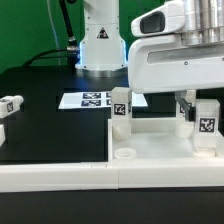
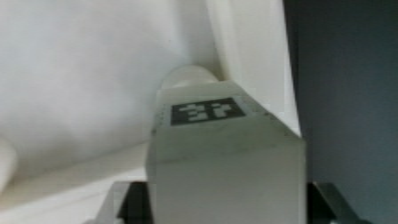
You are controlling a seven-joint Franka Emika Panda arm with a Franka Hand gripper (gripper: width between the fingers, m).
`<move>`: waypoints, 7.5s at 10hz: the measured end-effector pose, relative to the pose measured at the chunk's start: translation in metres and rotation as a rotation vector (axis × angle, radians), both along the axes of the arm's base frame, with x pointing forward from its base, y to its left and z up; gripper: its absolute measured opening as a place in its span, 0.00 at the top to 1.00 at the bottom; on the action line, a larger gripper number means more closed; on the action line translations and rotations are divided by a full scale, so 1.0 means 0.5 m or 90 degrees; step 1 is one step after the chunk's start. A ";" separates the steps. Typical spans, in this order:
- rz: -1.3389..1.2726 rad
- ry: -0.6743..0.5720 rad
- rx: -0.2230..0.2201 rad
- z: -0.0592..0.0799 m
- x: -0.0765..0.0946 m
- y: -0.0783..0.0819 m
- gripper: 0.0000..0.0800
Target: Assemble square table
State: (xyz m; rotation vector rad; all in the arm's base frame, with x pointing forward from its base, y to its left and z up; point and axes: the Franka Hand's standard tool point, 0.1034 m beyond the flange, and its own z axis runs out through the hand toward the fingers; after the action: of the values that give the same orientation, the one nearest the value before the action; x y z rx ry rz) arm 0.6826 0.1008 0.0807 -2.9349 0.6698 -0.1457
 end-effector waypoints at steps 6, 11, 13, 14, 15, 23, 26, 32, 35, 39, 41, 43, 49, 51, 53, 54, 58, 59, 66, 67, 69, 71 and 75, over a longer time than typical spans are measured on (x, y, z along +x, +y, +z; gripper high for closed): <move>-0.479 0.060 0.088 -0.006 -0.002 -0.021 0.62; -0.535 0.077 0.094 -0.006 -0.006 -0.022 0.62; -0.306 0.063 0.037 0.000 -0.013 0.004 0.23; -0.257 0.058 0.032 -0.001 -0.014 0.005 0.23; -0.234 0.055 0.029 -0.001 -0.013 0.002 0.20; 0.265 0.003 -0.049 0.003 -0.011 0.011 0.20; 0.195 0.010 -0.042 0.002 -0.010 0.010 0.64; -0.312 0.060 0.027 -0.001 -0.011 0.001 0.64; -0.515 0.090 0.074 -0.003 -0.013 -0.001 0.64; -0.719 0.121 0.106 -0.005 -0.014 0.006 0.64; -0.778 0.126 0.117 -0.005 -0.012 0.011 0.64; -0.751 0.122 0.114 -0.005 -0.012 0.011 0.64; -0.298 0.069 0.041 -0.007 -0.019 0.021 0.19; -0.093 0.046 0.001 -0.004 -0.014 0.014 0.19; 0.124 0.022 -0.039 -0.006 -0.007 0.009 0.19; 0.167 0.020 -0.042 -0.010 -0.007 0.001 0.19; 0.142 0.022 -0.040 -0.010 -0.007 0.004 0.64; 0.073 0.028 -0.032 -0.010 -0.007 0.002 0.64; -0.541 0.081 0.049 -0.015 -0.011 0.006 0.64; -0.563 0.084 0.053 -0.015 -0.011 0.007 0.64; -0.641 0.092 0.065 -0.015 -0.011 0.006 0.64; -0.722 0.103 0.079 -0.015 -0.011 0.005 0.64; -0.805 0.117 0.112 -0.019 -0.011 0.003 0.54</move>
Offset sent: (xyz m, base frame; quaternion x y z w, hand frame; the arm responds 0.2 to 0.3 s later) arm 0.0010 0.0195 -0.0147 0.0272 -0.0029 0.2996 0.9537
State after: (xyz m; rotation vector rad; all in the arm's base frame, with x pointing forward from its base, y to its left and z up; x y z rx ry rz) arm 0.6770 0.1023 0.0715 -1.9248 2.2679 0.0755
